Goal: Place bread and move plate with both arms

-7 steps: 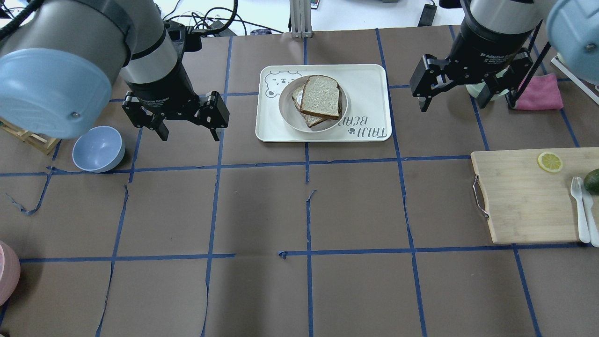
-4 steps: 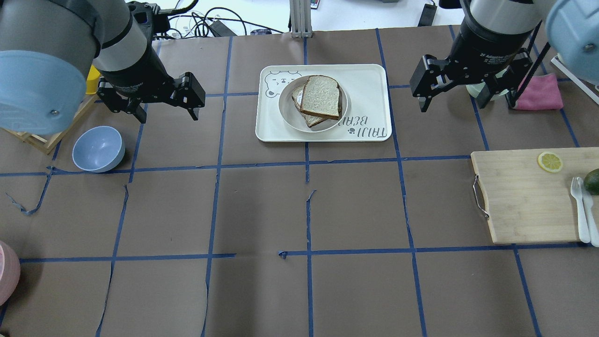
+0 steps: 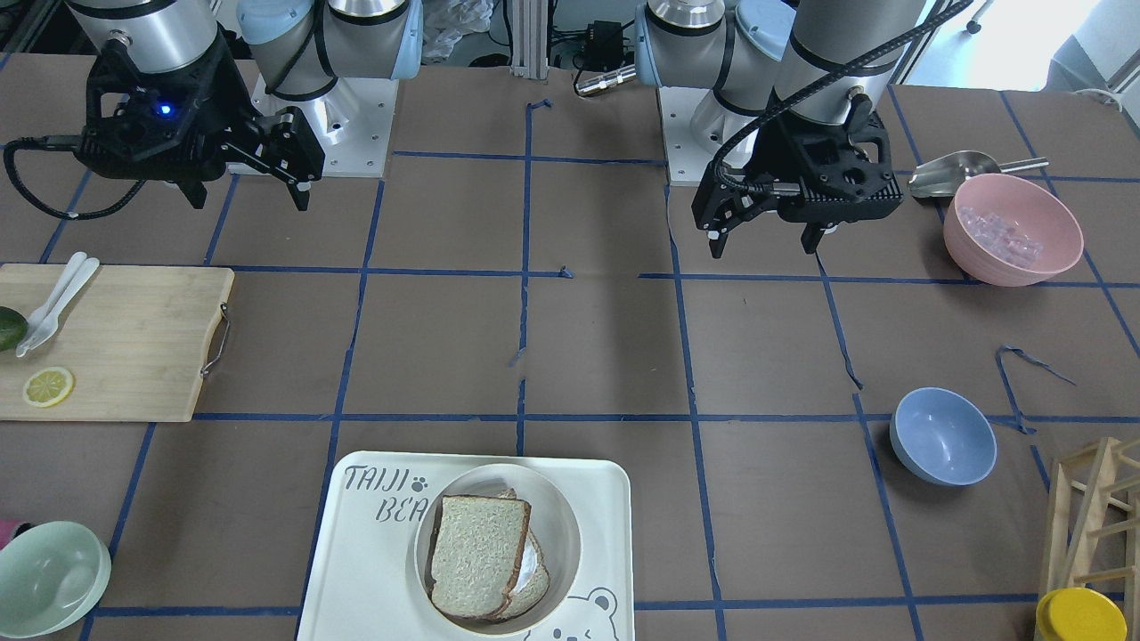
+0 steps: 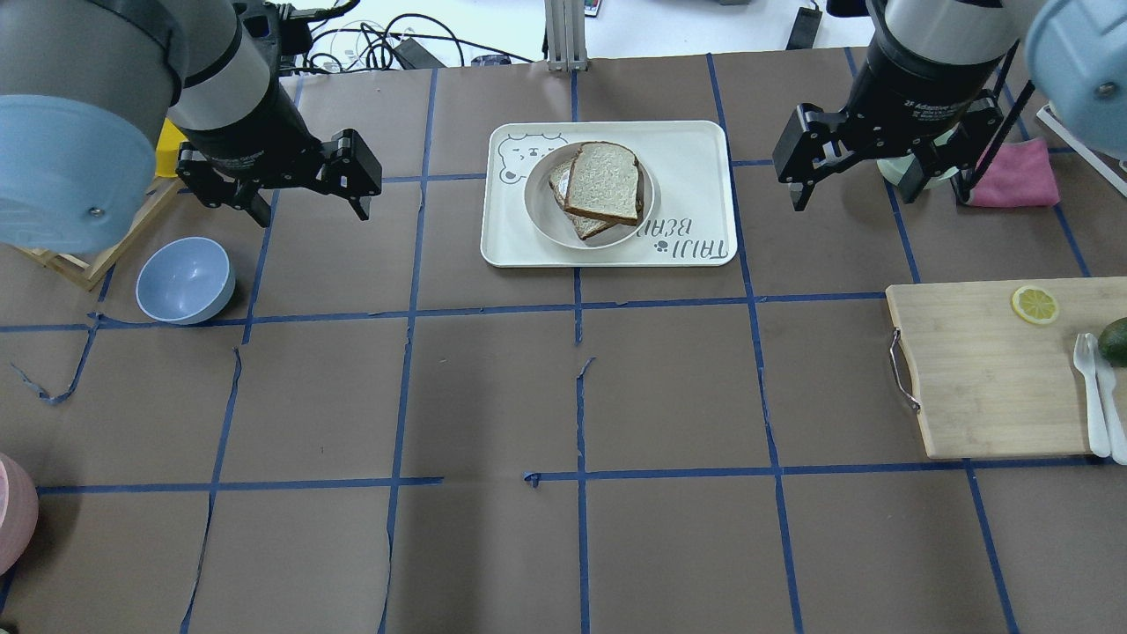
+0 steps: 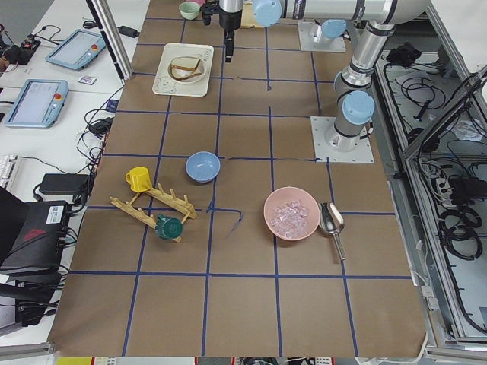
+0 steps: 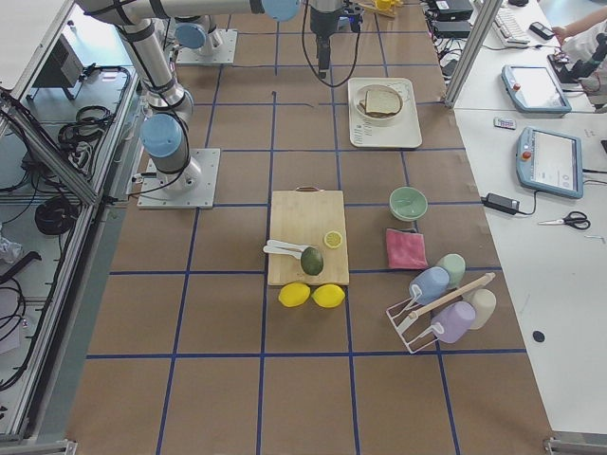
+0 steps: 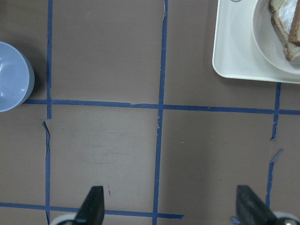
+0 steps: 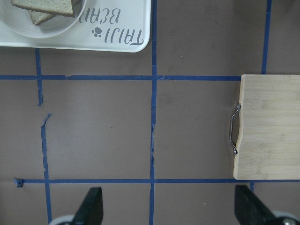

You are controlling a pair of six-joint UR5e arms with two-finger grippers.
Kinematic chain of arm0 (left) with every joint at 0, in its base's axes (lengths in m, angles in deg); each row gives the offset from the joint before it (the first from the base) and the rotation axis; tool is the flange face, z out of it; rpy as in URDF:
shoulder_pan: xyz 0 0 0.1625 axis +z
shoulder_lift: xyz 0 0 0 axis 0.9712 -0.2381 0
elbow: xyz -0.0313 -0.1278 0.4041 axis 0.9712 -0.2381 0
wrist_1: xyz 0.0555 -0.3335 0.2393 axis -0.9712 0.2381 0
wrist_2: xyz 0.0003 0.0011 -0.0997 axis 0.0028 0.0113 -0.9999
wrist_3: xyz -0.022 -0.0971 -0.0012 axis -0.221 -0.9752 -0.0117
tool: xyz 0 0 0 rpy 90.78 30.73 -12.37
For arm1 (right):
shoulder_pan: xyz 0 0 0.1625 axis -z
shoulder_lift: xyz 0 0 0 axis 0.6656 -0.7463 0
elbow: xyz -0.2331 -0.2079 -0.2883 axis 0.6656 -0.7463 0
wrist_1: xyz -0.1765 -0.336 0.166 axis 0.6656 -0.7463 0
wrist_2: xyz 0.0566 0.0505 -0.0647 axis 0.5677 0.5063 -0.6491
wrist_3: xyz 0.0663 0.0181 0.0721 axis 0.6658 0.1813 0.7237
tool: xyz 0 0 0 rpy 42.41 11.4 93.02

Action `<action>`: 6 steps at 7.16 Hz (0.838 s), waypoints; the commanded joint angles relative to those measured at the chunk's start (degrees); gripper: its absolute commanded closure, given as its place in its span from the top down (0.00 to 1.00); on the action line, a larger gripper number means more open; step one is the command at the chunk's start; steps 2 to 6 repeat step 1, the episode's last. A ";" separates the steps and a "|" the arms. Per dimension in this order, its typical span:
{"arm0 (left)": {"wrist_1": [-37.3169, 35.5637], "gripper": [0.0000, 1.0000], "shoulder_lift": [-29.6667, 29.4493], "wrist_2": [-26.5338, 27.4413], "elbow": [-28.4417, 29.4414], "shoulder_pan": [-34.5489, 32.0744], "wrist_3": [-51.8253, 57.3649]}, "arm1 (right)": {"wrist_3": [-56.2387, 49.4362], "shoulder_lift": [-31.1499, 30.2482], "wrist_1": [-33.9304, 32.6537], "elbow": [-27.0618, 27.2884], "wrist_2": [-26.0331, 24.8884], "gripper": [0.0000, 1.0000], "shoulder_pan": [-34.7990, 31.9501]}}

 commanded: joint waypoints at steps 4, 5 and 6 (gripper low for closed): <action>-0.09 1.00 -0.38 -0.11 -0.03 -0.08 -0.02 | -0.09 0.00 -0.12 0.00 0.36 1.00 -0.03; -0.09 1.00 -0.38 -0.11 -0.03 -0.08 -0.02 | -0.09 0.00 -0.12 0.00 0.36 1.00 -0.03; -0.09 1.00 -0.38 -0.11 -0.03 -0.08 -0.02 | -0.09 0.00 -0.12 0.00 0.36 1.00 -0.03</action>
